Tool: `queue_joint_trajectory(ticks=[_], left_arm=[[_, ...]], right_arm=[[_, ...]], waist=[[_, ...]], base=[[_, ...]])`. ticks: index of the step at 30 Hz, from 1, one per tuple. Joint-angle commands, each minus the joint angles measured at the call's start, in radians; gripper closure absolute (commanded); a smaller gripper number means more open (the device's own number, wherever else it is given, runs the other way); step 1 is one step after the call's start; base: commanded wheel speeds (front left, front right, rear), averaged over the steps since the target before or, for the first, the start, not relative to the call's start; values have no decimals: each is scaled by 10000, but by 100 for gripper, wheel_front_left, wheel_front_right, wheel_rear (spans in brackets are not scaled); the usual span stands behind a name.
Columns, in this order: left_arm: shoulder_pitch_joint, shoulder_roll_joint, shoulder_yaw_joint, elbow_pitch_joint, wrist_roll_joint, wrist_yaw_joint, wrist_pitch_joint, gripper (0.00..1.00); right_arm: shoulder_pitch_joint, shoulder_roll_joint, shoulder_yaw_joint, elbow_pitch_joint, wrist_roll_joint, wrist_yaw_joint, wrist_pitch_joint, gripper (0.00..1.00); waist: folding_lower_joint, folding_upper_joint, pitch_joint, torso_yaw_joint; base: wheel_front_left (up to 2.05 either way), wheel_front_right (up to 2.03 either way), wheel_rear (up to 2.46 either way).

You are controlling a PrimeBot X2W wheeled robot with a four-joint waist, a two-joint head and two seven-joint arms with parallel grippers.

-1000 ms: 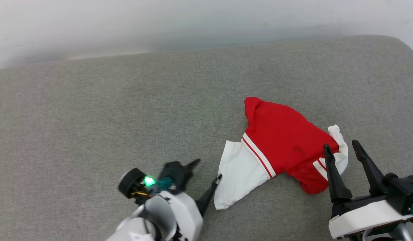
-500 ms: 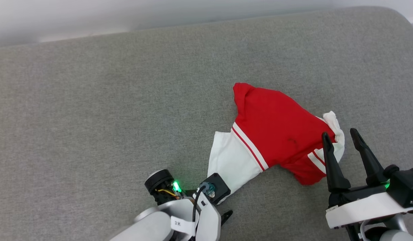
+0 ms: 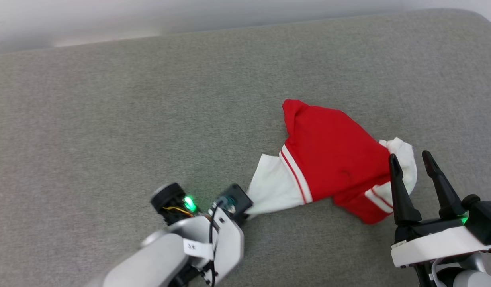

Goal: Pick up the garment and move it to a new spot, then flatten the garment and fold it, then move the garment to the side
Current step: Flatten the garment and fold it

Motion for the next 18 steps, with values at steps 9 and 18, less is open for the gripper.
queue_joint_trajectory(ticks=[9,18], left_arm=[[452,1176,1574,-1302,-247,1456,-1100,100],[2669,2461,3266,-2446,-1412,3376,-1538,100]], right_arm=[[85,13,-209,51,96,-1,125,0],[247,13,-454,56,189,0,200,0]], waist=[[0,0,-404,614],[0,0,-575,846]], base=[[0,0,0],[0,0,0]])
